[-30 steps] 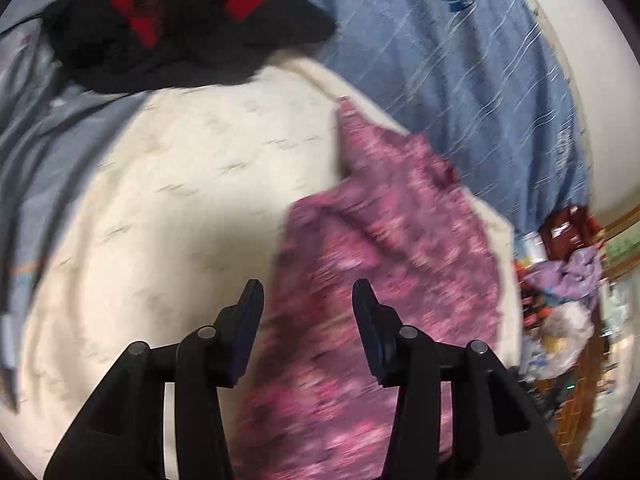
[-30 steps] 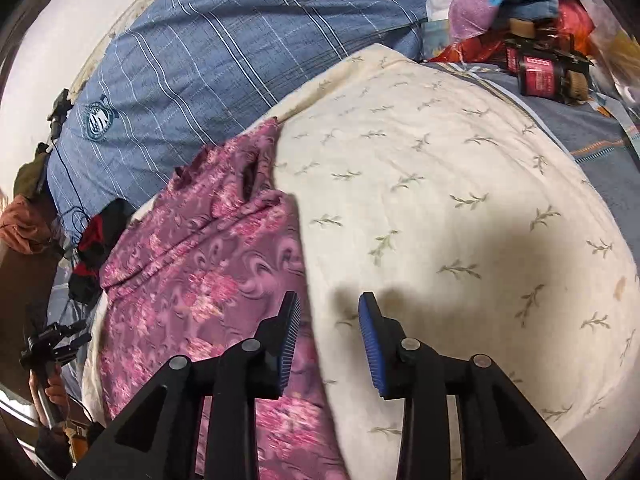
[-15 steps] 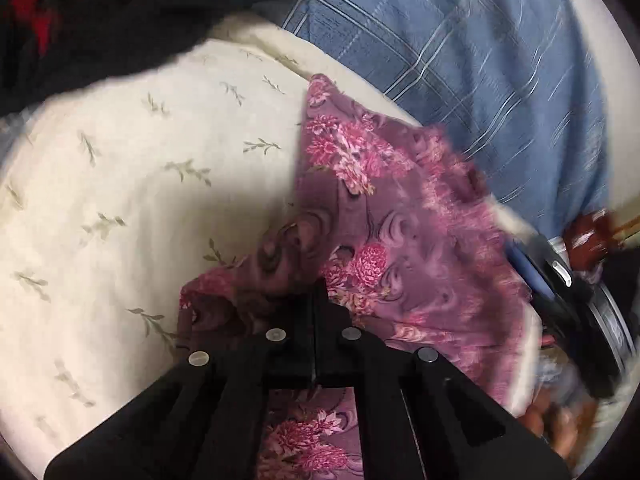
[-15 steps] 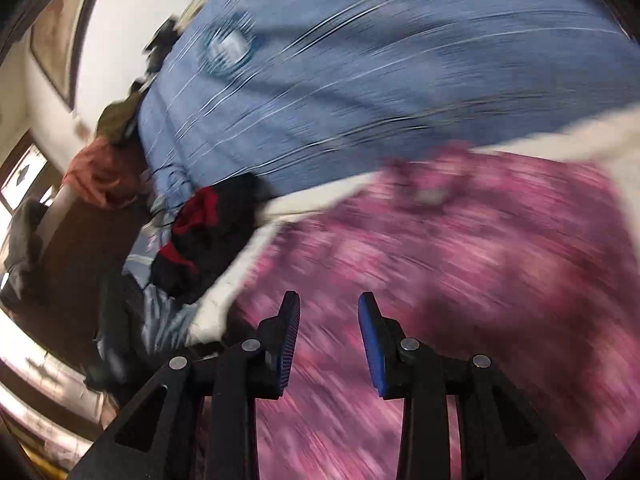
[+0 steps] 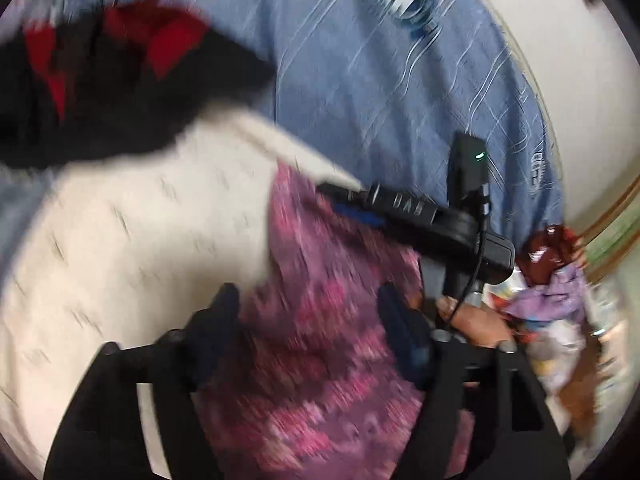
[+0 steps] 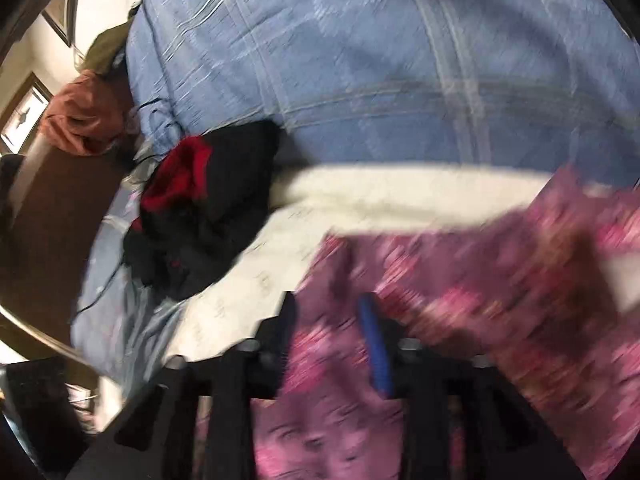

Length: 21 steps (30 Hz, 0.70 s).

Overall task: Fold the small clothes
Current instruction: 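Grasp the shirt fold with the left gripper while the right gripper pinches the shirt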

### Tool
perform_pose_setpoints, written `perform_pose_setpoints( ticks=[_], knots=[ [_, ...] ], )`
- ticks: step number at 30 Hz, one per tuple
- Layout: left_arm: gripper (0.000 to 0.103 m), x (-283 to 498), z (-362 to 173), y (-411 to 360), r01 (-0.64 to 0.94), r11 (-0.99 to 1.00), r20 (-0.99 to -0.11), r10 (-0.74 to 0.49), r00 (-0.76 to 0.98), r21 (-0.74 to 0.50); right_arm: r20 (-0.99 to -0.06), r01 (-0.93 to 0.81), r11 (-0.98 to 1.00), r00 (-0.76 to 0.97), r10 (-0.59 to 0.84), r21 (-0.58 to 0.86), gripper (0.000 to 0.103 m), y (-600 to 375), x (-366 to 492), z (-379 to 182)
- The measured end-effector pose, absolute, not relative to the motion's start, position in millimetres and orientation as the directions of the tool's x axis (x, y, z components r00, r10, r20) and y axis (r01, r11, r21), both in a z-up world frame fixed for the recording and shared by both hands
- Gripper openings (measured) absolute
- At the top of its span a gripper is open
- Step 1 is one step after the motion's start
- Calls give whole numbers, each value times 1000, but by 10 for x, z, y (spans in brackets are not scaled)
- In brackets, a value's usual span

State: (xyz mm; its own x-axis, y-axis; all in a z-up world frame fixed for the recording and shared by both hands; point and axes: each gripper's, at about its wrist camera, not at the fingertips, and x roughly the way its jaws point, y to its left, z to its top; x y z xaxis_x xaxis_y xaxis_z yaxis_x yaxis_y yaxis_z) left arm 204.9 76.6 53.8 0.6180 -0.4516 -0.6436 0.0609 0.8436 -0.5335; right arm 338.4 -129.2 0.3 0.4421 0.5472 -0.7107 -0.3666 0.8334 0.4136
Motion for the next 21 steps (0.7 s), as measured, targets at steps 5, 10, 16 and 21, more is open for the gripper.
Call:
perform_pose_setpoints(
  ticks=[5,10,16,21],
  knots=[
    [83,2333,365,476,132,920,-747,-378,546,-370,-756,-435,811,350,554,392,49,-931,3587,-102],
    [17,2382,156,478,133,922,-785,-381,488,-365,-780,-544,814,414,469,201,4,-591,3564,7],
    [18,2480,98,605,89,910,-797,-398,454,-404,-804,-452,865,419,422,218,7,-611,3714,-280],
    [29,2294,589,733,149,878,-681,-450,578,-454,-704,-418,826,450,550,378,21,-1117,3215,-33]
  ],
)
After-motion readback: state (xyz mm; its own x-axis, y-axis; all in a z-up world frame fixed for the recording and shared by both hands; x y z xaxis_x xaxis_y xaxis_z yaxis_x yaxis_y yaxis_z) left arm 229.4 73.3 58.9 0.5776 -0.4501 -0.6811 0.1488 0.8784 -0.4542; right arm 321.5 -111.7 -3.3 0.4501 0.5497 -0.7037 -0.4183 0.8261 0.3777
